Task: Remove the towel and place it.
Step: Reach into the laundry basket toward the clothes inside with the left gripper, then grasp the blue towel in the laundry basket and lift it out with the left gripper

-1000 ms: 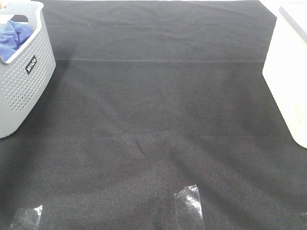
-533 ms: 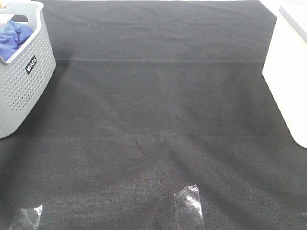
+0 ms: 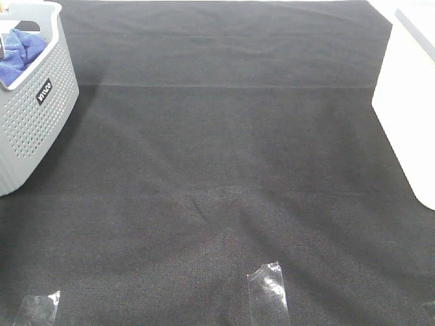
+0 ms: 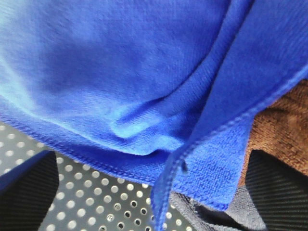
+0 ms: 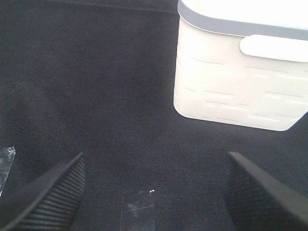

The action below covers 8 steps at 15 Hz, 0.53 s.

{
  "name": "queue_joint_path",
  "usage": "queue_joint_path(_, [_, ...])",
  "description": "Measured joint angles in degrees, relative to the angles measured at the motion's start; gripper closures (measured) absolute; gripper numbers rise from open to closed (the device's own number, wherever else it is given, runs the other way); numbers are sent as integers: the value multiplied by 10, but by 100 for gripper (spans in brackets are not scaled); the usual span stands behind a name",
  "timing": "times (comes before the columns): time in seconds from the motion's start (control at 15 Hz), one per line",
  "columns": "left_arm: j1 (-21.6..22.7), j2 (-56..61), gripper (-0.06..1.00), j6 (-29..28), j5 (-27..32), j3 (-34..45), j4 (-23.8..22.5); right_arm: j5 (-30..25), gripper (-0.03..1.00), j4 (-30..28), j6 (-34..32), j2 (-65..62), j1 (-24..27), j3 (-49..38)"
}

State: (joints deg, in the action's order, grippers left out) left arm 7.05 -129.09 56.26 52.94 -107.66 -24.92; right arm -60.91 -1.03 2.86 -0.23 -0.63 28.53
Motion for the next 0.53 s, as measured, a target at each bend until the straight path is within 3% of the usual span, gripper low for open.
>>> queue_joint_path(0.2, [8, -1, 5, 25, 0, 0, 60, 0, 22, 0, 0, 0, 0, 0])
queue_joint_path(0.53, [19, -1, 67, 30, 0, 0, 72, 0, 22, 0, 0, 0, 0, 0])
